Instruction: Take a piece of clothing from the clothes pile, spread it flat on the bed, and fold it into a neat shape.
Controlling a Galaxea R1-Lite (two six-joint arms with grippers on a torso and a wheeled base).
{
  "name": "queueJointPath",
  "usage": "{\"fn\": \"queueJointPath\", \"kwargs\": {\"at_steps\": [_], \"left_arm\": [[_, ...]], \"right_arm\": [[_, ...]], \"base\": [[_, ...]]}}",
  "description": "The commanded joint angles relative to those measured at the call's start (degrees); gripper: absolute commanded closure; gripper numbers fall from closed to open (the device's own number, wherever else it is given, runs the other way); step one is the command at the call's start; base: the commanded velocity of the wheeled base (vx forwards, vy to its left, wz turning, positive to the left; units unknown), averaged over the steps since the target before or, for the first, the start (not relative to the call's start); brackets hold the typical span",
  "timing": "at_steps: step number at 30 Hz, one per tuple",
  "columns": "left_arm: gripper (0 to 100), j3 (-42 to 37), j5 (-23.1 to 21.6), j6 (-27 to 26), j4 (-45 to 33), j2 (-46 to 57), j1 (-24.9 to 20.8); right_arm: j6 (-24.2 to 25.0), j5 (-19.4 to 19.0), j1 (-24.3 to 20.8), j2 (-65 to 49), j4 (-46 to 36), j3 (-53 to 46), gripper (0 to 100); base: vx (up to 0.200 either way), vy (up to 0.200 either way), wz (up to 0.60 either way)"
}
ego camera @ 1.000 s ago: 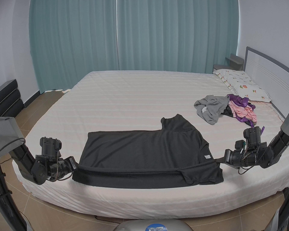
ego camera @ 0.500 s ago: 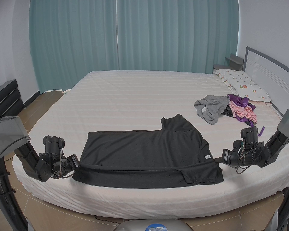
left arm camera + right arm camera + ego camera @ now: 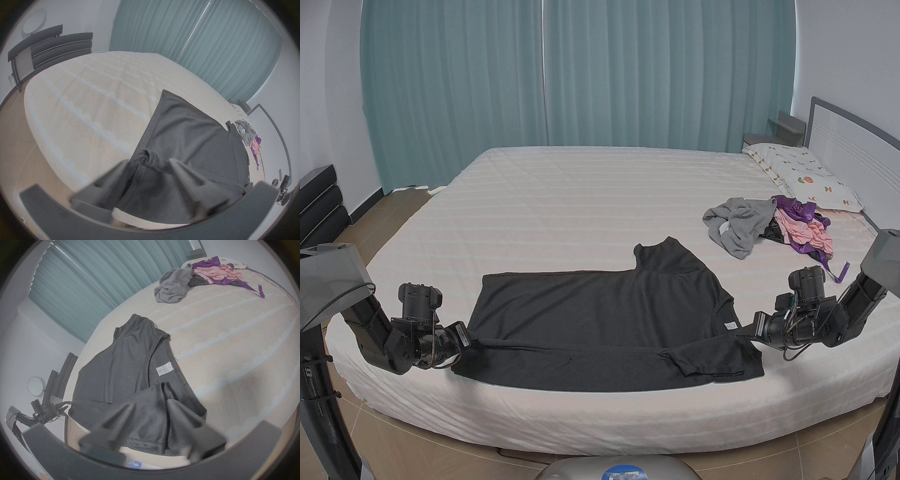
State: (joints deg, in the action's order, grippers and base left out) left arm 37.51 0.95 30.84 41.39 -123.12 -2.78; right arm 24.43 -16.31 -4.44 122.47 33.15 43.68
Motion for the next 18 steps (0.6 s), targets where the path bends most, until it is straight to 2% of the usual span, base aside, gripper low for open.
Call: {"fn": "queueJointPath", "kwargs": {"at_steps": [1,5,8,11,13,18], "left_arm": [[0,0.37,0.02,0.1,0.01,-0.71,-0.03],[0,0.28,0.02,1.85,0.1,0.08,0.23],[0,-0.68,-0.51,2.47,0.01,2.8,1.02],[0,-2.71,-2.09,2.47,0.01,5.7,2.43],[0,-4.55,-3.68,2.56,0.01,8.08,3.39],[0,-9.82,-6.14,3.79,0.01,11.42,4.19]], "right_arm": [[0.09,-0.21,-0.05,0.58,0.08,0.71,0],[0.62,-0.48,0.66,-1.27,0.16,0.18,0],[4.31,-0.83,1.1,-4.34,0.08,-1.49,0],[5.8,-1.88,2.24,-6.98,0.25,-3.95,0],[6.16,-3.2,3.47,-8.82,0.34,-6.06,0],[6.16,-9.27,7.6,-11.37,1.04,-10.81,0]], "base": [[0.0,0.0,0.0],[0.0,0.0,0.0],[0.0,0.0,0.0],[0.0,0.0,0.0],[0.0,0.0,0.0],[0.0,0.0,0.0]]}}
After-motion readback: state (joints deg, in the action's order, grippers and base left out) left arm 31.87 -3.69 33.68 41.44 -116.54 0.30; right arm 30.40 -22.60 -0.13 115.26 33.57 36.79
